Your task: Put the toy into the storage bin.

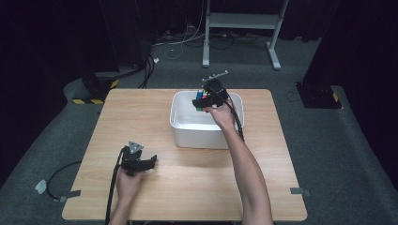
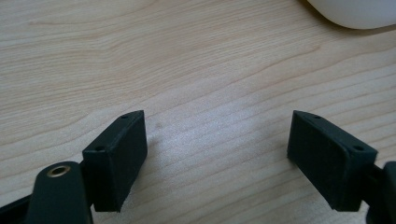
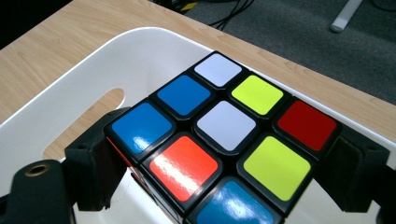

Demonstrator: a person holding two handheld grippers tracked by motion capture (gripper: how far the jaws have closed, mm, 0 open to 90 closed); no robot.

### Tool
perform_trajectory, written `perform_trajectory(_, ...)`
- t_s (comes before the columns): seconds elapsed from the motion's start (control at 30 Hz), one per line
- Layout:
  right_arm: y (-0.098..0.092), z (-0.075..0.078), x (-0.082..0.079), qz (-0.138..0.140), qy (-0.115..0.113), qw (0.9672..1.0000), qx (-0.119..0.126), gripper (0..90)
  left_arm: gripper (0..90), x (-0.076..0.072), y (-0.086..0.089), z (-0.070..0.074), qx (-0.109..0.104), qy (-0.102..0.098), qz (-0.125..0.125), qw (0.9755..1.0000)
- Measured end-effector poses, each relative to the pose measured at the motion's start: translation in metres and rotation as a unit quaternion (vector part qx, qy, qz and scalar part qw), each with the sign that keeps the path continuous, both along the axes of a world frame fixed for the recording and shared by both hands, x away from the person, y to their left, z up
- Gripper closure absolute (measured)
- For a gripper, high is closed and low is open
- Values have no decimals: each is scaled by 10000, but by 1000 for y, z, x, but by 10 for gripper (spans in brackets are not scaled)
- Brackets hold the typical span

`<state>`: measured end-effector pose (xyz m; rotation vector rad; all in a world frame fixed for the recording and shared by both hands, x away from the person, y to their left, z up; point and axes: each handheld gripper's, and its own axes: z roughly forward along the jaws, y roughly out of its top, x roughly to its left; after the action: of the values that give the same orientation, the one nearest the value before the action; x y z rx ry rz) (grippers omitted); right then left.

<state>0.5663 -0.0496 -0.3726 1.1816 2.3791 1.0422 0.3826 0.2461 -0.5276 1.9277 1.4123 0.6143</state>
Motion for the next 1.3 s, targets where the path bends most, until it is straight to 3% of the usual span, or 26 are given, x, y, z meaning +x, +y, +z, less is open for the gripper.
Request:
perform_trajectory(0.23, -2, -2, 0, 2, 80, 10000, -10, 139, 200, 0, 0, 0, 6, 6, -8, 10000)
perform_trajectory(1.3, -15, 1, -15, -47, 26, 10000, 13, 139, 200, 1, 0, 0, -1, 7, -8, 10000)
